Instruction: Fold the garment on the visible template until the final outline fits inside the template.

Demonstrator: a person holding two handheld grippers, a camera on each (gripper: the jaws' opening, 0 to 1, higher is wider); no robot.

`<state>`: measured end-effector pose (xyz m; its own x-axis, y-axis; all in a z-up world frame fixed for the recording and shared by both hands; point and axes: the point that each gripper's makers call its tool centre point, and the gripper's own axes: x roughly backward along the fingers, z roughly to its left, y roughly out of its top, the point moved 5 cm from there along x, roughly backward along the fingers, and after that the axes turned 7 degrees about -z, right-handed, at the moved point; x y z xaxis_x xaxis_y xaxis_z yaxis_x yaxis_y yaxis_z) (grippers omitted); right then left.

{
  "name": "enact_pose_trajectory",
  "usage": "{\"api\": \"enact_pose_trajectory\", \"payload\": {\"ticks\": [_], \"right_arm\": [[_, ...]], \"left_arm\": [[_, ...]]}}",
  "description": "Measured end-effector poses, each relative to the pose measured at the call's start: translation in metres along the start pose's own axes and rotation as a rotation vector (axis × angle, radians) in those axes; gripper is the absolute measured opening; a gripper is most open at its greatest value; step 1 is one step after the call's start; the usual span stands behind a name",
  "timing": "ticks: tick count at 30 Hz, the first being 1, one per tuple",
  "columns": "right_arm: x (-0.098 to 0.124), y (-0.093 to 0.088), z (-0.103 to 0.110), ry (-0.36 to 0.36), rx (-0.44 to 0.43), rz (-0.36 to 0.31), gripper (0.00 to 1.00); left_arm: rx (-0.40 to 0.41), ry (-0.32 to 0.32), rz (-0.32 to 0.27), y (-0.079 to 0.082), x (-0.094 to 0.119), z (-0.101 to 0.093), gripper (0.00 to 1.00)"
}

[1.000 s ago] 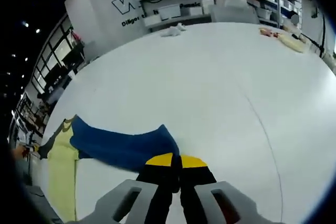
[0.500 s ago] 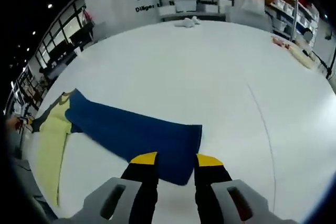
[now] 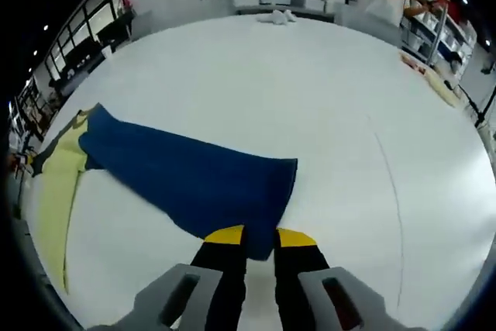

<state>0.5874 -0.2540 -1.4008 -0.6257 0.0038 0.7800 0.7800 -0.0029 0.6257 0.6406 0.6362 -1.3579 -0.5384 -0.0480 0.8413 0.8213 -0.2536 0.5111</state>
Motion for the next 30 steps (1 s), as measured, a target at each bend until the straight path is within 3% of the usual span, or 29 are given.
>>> {"api": "enact_pose_trajectory", "payload": {"ticks": [5,7,11,14,17,19,20,23,25,28,30], "right_arm": [[0.015,0.011,0.001,0.050,-0.047,-0.041,0.00],[0.024,0.024,0.001,0.086,-0.131,-0.089,0.00],[0.047,0.049,-0.004,0.131,-0.130,-0.145,0.00],[0.060,0.062,-0.001,0.172,-0.211,-0.154,0.00],[0.063,0.075,-0.013,0.140,-0.234,-0.208,0.00],[0.060,0.072,-0.017,0.104,-0.230,-0.188,0.00],[0.055,0.063,-0.017,0.092,-0.213,-0.135,0.00],[0.043,0.043,-0.011,0.089,-0.219,-0.075,0.00],[0.036,0.025,-0.010,0.071,-0.194,-0.022,0.00],[0.028,0.006,-0.007,0.059,-0.246,0.013,0.00],[0.024,-0.006,-0.003,0.060,-0.180,0.042,0.00]], "left_arm": [[0.002,0.002,-0.008,0.001,0.001,0.002,0.05],[0.005,0.004,-0.012,0.002,0.002,0.003,0.05],[0.003,0.011,-0.025,0.004,0.002,0.005,0.05],[-0.003,0.013,-0.033,0.008,0.003,0.005,0.05],[-0.008,0.016,-0.044,0.013,0.004,0.005,0.05],[-0.012,0.017,-0.049,0.016,0.005,0.004,0.05],[-0.012,0.015,-0.051,0.017,0.005,0.003,0.05],[-0.020,0.018,-0.044,0.016,0.004,0.001,0.05],[-0.021,0.016,-0.025,0.012,0.003,0.000,0.05],[-0.021,0.022,0.005,0.003,0.002,0.001,0.05],[-0.017,0.028,0.036,-0.004,0.002,0.001,0.05]]}}
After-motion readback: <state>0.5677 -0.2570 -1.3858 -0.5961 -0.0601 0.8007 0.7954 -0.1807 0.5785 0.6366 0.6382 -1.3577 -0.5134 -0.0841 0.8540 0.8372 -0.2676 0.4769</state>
